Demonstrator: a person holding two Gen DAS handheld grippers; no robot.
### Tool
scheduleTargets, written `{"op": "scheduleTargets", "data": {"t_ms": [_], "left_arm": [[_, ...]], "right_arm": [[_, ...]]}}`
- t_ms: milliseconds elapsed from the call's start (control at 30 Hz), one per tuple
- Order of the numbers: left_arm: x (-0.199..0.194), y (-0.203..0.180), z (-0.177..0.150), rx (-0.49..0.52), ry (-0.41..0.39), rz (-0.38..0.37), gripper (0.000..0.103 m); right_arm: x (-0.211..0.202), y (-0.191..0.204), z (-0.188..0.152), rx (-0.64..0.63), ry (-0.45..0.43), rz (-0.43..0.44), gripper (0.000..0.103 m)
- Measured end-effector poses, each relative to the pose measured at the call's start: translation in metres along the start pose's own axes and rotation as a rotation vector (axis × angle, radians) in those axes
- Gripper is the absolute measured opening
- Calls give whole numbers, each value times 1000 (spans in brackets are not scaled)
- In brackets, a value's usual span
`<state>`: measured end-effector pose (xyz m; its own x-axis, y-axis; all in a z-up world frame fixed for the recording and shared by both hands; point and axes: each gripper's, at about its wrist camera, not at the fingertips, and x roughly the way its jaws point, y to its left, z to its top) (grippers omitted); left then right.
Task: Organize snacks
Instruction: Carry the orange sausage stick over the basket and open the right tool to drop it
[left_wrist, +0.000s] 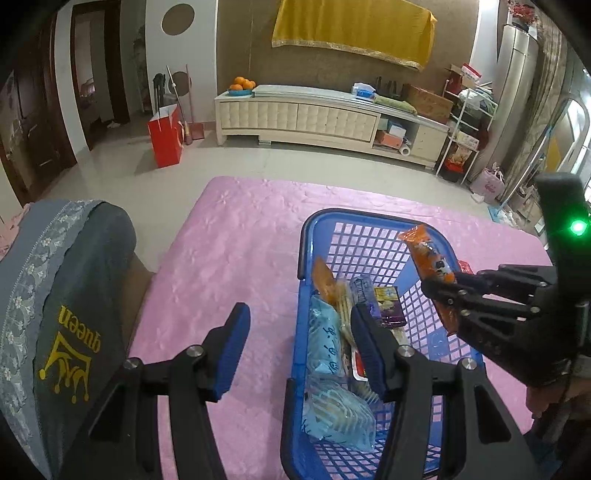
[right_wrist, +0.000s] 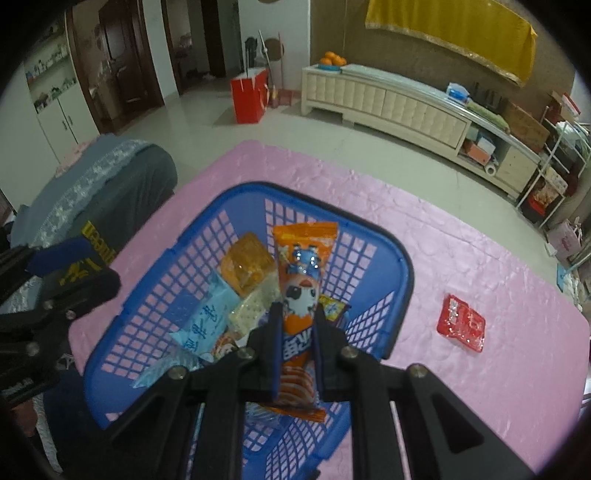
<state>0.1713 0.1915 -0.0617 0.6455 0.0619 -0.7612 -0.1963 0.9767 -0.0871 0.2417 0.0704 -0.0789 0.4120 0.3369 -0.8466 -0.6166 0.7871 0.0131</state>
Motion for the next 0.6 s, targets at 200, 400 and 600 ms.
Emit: {"op": "scheduleTargets", "data": {"t_ms": [200,400,600], "left_arm": [[9,2,-2,-1,15,-12,54],[10,3,-1,-7,29,-17,54],[4,-5,0,21,32,-1,54]], "right_arm": [[9,1,2,-10,13,-7,18],[14,3,1,-13,14,-7,19],[4,1,1,-43,-43,-3,83]]}}
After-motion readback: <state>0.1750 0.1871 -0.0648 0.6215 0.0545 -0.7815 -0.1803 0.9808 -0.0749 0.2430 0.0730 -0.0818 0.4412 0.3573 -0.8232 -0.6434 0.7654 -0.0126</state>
